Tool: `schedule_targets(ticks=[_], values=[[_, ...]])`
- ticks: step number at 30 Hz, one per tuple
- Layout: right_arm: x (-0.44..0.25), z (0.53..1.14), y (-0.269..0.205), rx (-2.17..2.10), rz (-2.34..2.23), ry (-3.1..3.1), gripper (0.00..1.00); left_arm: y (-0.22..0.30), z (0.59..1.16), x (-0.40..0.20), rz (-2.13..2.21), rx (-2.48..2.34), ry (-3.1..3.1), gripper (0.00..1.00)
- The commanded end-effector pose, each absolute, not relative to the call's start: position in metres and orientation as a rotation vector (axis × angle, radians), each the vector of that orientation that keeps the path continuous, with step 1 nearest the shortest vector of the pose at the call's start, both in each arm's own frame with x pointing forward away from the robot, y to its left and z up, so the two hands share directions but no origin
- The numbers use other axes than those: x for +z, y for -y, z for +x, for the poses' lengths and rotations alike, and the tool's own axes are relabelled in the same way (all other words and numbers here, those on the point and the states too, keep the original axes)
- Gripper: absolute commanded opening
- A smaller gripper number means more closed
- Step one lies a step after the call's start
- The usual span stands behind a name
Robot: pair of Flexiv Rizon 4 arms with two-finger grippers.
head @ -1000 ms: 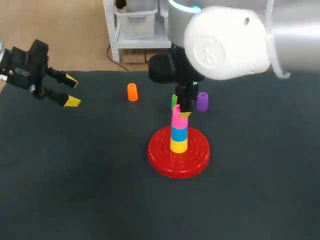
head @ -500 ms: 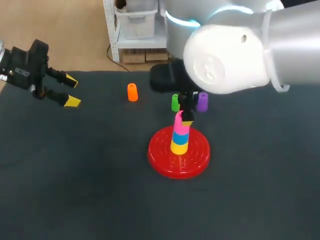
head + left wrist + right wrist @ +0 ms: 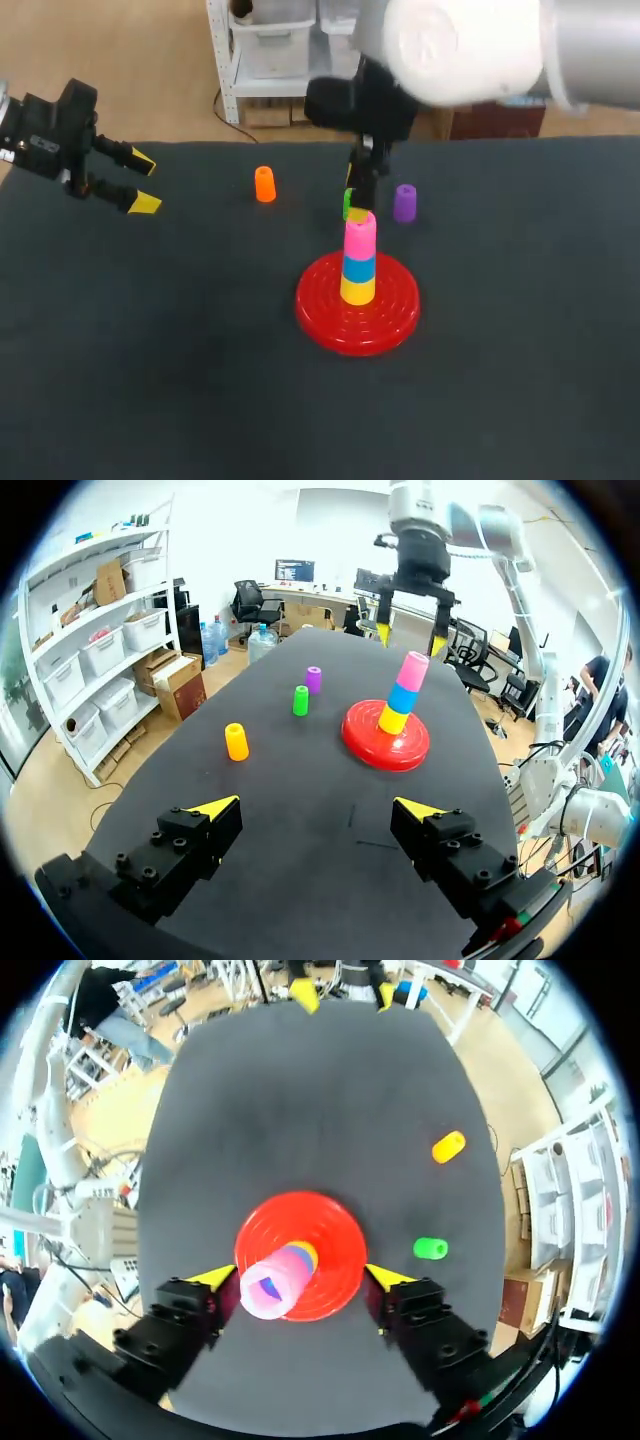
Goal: Pick up and stack the cylinders on the red base in this order: pink,purple,orange,green
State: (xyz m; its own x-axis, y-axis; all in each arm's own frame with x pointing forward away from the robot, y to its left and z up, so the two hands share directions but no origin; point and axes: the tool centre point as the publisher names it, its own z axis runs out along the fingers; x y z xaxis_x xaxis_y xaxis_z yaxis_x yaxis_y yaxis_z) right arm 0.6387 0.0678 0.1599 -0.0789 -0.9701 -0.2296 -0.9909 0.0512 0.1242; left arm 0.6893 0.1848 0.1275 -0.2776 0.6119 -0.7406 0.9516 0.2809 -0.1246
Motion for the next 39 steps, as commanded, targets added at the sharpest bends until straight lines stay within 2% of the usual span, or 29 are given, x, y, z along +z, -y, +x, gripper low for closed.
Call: schedule_targets(ticks=[1,9,19,29,39], values=[[0.183,0.659,-0.063,0.520,-2.033,-2.244,1.00,-0.185,0.689,0.127,1.398,-0.772,-1.980,1.00],[0.196,0.725,-0.060,0.487,-1.742,-2.360,1.00,-0.185,0.689,0.127,1.398,-0.772,-1.980,1.00],[0.147,0.794,-0.033,0.323,-1.366,-2.624,1.00,-0.185,0.689,0.127,1.398,-0.772,-1.980,1.00],[0.098,0.801,0.011,0.213,-1.006,-2.773,1.00,-0.185,0.689,0.127,1.398,-0.772,-1.980,1.00],[0.070,0.796,0.032,0.109,-0.989,-2.876,1.00,-0.185,0.689,0.127,1.398,-0.772,-1.980,1.00]])
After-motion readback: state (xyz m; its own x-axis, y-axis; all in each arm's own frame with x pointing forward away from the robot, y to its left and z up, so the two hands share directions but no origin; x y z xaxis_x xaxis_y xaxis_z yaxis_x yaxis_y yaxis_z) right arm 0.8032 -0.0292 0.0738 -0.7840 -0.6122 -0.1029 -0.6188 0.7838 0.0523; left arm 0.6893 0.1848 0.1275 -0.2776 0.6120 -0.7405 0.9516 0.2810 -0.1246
